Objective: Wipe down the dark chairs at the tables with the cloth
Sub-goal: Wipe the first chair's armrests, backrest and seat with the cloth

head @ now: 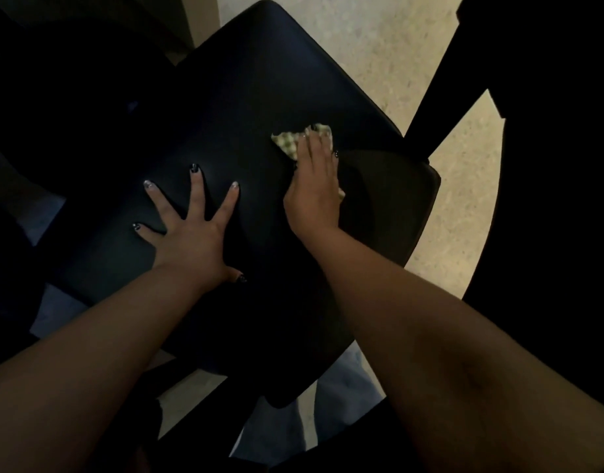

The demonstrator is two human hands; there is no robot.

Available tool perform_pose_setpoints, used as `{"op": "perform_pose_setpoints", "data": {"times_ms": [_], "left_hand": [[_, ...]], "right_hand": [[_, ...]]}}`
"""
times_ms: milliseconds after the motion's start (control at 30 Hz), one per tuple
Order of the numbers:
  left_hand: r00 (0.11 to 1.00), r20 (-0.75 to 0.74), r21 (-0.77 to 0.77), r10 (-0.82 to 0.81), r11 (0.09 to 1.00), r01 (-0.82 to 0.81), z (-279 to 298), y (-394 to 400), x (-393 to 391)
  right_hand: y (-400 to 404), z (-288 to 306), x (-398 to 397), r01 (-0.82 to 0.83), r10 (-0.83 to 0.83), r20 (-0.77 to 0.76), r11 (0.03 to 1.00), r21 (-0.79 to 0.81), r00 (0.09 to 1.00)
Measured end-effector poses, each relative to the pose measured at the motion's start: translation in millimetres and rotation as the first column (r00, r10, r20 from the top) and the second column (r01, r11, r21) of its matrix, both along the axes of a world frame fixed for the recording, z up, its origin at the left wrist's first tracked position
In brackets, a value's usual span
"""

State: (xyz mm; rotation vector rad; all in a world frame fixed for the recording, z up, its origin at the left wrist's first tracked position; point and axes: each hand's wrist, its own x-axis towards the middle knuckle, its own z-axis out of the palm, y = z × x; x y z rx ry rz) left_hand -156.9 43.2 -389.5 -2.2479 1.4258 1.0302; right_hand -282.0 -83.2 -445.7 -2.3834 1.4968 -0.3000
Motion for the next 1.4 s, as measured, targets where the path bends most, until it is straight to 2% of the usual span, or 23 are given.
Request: {"op": "perform_pose_setpoints", "data": {"times_ms": [67,133,200,267,367,400,433,467,533,600,633,733,867,900,933,1000,1067,1167,1200,1267,1300,1333,1400], "left_hand": [[1.000,-0.001,0.001,0.001,1.000,-0.001,-0.4,0.2,0.8],[1.000,-0.002,0.011,0.001,1.000,-0.001,1.1,-0.8,1.1],[1.000,0.005,0.016,-0.006,1.000,0.006,2.2,-1.6,0.4],[1.000,-0.006,0.012,0.004,1.000,-0.004,3.2,-1.7,-0.3],[1.000,-0.017,0.006,0.019,1.000,-0.018,3.7,-1.6,0.0],[0.999,-0.019,0.006,0.026,1.000,-0.026,4.0,-1.5,-0.2],[0.999,-0.018,0.005,0.031,1.000,-0.031,4.0,-1.2,-0.4],[0.999,-0.016,0.001,0.031,1.000,-0.031,3.4,-0.9,-0.7],[0.999,-0.017,-0.006,0.030,1.000,-0.030,2.6,0.0,-1.3],[0.999,-0.017,-0.009,0.031,0.999,-0.031,2.4,-0.1,-1.0],[0.999,-0.015,-0.008,0.033,0.999,-0.033,2.6,-0.2,-0.8],[0.999,-0.009,-0.014,0.042,0.999,-0.042,0.6,0.8,-1.0],[0.998,-0.027,-0.021,0.059,0.998,-0.060,1.1,0.8,-0.5],[0.998,-0.029,-0.019,0.061,0.998,-0.062,2.1,0.2,-1.0],[0.997,-0.033,-0.014,0.063,0.998,-0.063,3.3,-0.4,-1.6],[0.997,-0.040,-0.022,0.073,0.997,-0.074,4.1,-0.2,-2.0],[0.995,-0.049,-0.046,0.090,0.995,-0.092,3.6,1.4,-2.2],[0.994,-0.060,-0.040,0.094,0.995,-0.096,2.9,3.2,0.4],[0.993,-0.069,-0.039,0.093,0.995,-0.096,2.5,3.9,2.2],[0.994,-0.078,-0.038,0.079,0.996,-0.083,2.2,6.9,5.9],[0.995,-0.076,-0.035,0.062,0.997,-0.065,2.8,8.9,7.9],[0.996,-0.073,-0.031,0.045,0.998,-0.048,3.7,12.3,8.8],[0.998,-0.058,-0.036,0.000,0.999,-0.003,4.3,19.5,10.7]], "right_hand": [[0.5,0.5,-11.7,0.117,-0.118,0.018,0.993,0.014,0.993],[10.5,2.8,-36.2,0.335,-0.335,0.005,0.941,0.044,0.942],[24.2,3.6,-68.2,0.551,-0.549,-0.053,0.830,0.085,0.834],[33.0,5.9,-95.2,0.720,-0.716,-0.090,0.677,0.153,0.692],[28.6,6.6,-107.3,0.873,-0.883,-0.100,0.426,0.236,0.458],[27.3,7.1,-103.5,0.880,-0.891,-0.102,0.408,0.243,0.442],[27.2,6.8,-97.6,0.867,-0.880,-0.084,0.437,0.238,0.467],[28.0,6.9,-89.6,0.836,-0.850,-0.053,0.500,0.227,0.523],[31.1,6.9,-72.8,0.666,-0.680,0.004,0.719,0.199,0.733],[23.1,6.9,-60.5,0.342,-0.347,0.011,0.930,0.138,0.938],[12.4,7.5,-58.2,0.194,-0.195,0.005,0.975,0.106,0.981],[-26.7,10.3,-55.3,-0.105,0.108,-0.041,0.991,0.080,0.993],[-15.1,15.8,-38.9,-0.063,0.064,-0.007,0.992,0.108,0.998],[3.2,18.6,-35.1,-0.145,0.143,0.022,0.983,0.117,0.989],[25.2,21.1,-34.7,-0.300,0.295,0.060,0.944,0.138,0.954],[72.4,25.7,-39.6,-0.614,0.607,0.109,0.756,0.226,0.787],[94.0,28.9,-48.5,-0.733,0.769,0.029,0.596,0.327,0.638],[64.4,28.8,-52.6,-0.828,0.882,-0.054,0.458,0.324,0.467],[47.0,32.0,-53.4,-0.835,0.888,-0.077,0.454,0.312,0.454],[5.3,35.2,-60.7,-0.812,0.861,-0.185,0.508,0.286,0.474],[-12.6,36.3,-64.8,-0.814,0.864,-0.260,0.497,0.300,0.431],[-25.8,38.0,-68.6,-0.835,0.880,-0.316,0.450,0.318,0.354],[-40.4,47.1,-71.6,-0.878,0.921,-0.304,0.341,0.335,0.242]]}}
